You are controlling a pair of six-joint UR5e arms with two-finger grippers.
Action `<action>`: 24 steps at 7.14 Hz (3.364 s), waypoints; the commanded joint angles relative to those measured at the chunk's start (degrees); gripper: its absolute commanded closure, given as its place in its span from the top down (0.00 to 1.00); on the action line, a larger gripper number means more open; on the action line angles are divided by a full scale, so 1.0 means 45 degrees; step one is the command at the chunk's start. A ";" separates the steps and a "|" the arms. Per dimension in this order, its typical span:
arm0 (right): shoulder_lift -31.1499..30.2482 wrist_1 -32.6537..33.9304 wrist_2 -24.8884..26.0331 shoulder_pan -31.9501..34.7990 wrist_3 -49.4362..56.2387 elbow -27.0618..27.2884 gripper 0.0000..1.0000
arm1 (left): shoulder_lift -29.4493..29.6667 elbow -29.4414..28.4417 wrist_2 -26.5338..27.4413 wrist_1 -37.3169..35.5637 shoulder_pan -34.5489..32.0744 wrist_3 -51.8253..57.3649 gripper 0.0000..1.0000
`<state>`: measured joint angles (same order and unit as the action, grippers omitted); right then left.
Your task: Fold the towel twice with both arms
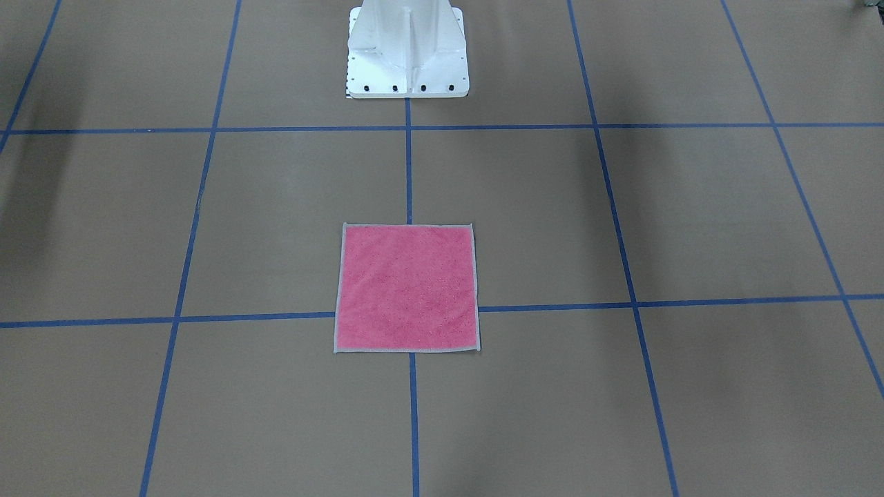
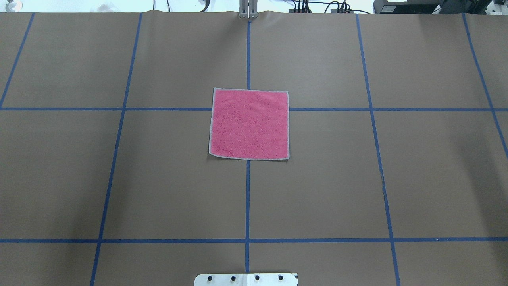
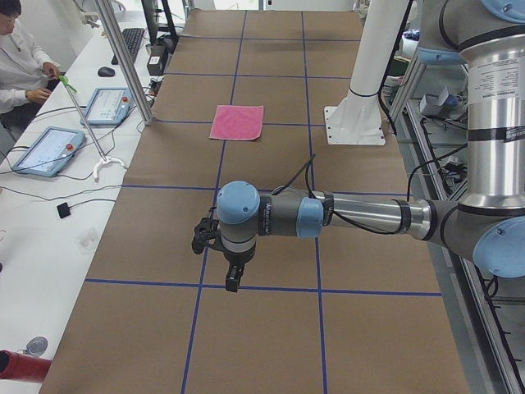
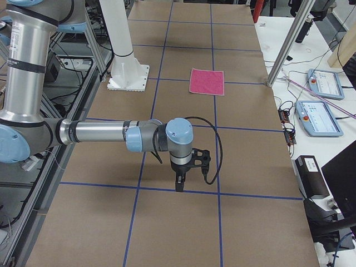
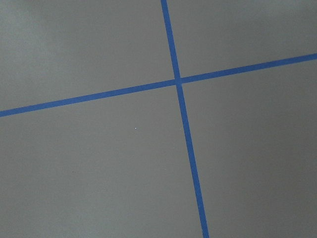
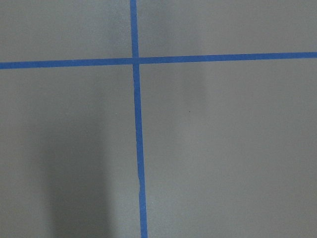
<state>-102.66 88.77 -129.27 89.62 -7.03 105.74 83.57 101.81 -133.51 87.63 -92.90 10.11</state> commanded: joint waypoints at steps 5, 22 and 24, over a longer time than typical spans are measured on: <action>0.0330 -0.0251 -0.0178 -0.0206 -0.0059 0.0038 1.00 | 0.0680 -0.0219 0.0000 0.1497 0.0717 -0.0135 1.00; 0.6717 -0.4805 0.4073 -1.1708 -2.1106 0.0468 1.00 | 0.6073 -0.0769 0.3877 0.8554 1.2239 -2.2254 1.00; 0.6913 -0.4746 0.4509 -1.1985 -2.2144 0.0176 0.98 | 0.6524 -0.0866 0.5830 0.8574 1.3394 -2.4093 1.00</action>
<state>-72.18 67.27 -110.00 36.37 -103.61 107.34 111.73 98.13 -112.62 126.10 -35.73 -93.25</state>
